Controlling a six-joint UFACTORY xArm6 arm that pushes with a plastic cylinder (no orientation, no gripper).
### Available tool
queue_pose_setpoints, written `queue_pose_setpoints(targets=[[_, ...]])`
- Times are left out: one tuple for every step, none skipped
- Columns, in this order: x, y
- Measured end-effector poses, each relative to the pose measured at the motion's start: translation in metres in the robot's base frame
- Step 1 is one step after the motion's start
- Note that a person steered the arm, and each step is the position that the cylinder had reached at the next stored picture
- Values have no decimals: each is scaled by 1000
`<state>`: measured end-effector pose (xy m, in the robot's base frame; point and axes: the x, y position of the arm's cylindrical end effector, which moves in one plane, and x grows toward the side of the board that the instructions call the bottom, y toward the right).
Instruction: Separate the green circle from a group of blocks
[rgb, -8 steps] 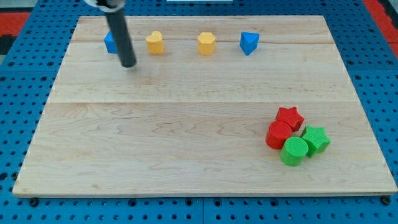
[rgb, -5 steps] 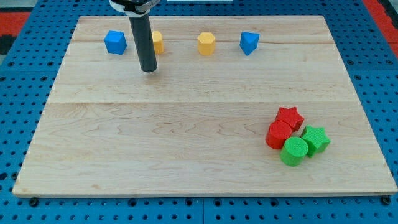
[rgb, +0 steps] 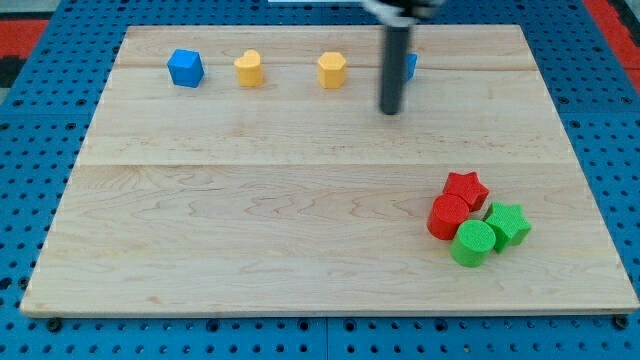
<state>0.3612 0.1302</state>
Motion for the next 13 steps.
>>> queue_pose_setpoints(targets=[[66, 101], [150, 128], [203, 94], [210, 24], [197, -51], [173, -78], [205, -27], [170, -10], [136, -13], [122, -21], [120, -83], [119, -105], [124, -98]])
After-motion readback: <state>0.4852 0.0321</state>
